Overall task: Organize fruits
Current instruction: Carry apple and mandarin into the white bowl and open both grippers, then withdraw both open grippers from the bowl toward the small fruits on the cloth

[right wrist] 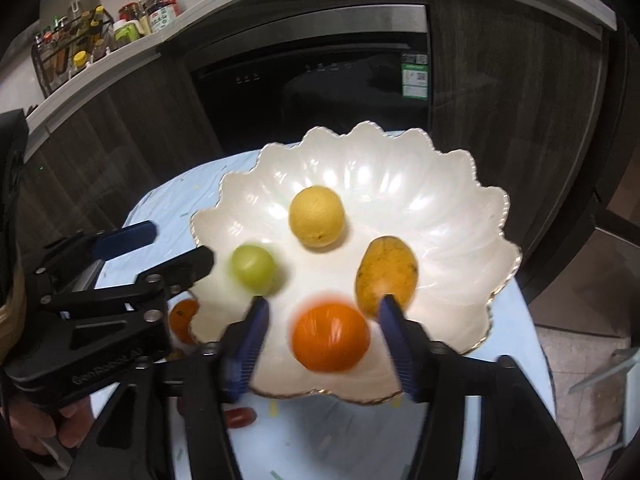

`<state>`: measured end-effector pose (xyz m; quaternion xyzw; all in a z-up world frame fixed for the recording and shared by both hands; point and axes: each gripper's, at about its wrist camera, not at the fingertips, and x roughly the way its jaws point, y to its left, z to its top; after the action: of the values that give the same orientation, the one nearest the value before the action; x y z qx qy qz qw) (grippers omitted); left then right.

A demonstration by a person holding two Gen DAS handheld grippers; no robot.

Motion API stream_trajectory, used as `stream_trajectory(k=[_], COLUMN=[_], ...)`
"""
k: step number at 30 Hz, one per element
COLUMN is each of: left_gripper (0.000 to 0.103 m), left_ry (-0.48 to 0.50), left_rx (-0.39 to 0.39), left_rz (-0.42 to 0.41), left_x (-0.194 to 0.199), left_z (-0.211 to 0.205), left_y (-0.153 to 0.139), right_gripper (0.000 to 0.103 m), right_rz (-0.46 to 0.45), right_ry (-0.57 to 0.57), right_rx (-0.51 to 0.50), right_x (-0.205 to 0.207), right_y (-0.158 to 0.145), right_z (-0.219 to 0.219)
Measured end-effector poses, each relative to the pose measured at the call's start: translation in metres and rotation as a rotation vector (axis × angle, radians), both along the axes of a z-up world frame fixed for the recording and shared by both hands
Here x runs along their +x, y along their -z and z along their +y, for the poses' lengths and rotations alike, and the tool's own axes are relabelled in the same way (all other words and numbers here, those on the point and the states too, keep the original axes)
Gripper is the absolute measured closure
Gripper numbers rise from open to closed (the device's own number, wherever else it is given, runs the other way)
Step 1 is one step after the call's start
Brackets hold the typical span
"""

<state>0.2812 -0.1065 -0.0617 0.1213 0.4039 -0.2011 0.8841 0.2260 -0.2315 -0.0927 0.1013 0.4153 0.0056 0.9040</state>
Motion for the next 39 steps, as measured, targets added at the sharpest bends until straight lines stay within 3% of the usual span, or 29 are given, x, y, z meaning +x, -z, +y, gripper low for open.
stream_trajectory(k=[2,5,11,39], left_gripper=[0.031,0.024,0.016,0.016], left_ry=[-0.017,-0.036,-0.065,-0.137], left_rx=[0.003,0.008,0.01,-0.015], left_rz=[-0.006,-0.018,-0.029,-0.115], left_x=[0.001,-0.003,-0.012,-0.079], left_z=[0.004,0.009,0.019,0.06], left_y=[-0.001,-0.004,-0.008,-0.037], right_gripper=[0.025,0.021,0.02,0.02], right_rz=[-0.012,-0.027,-0.038,-0.144], right_ry=[0.014,0.031,0.039,0.006], right_rx=[-0.009,-0.032,-0.041,-0.083], right_x=[-0.001,-0.004,-0.011,-0.065], right_y=[-0.002,-0.006,-0.011,-0.047], right_z=[-0.001,0.0,0.005,0.034])
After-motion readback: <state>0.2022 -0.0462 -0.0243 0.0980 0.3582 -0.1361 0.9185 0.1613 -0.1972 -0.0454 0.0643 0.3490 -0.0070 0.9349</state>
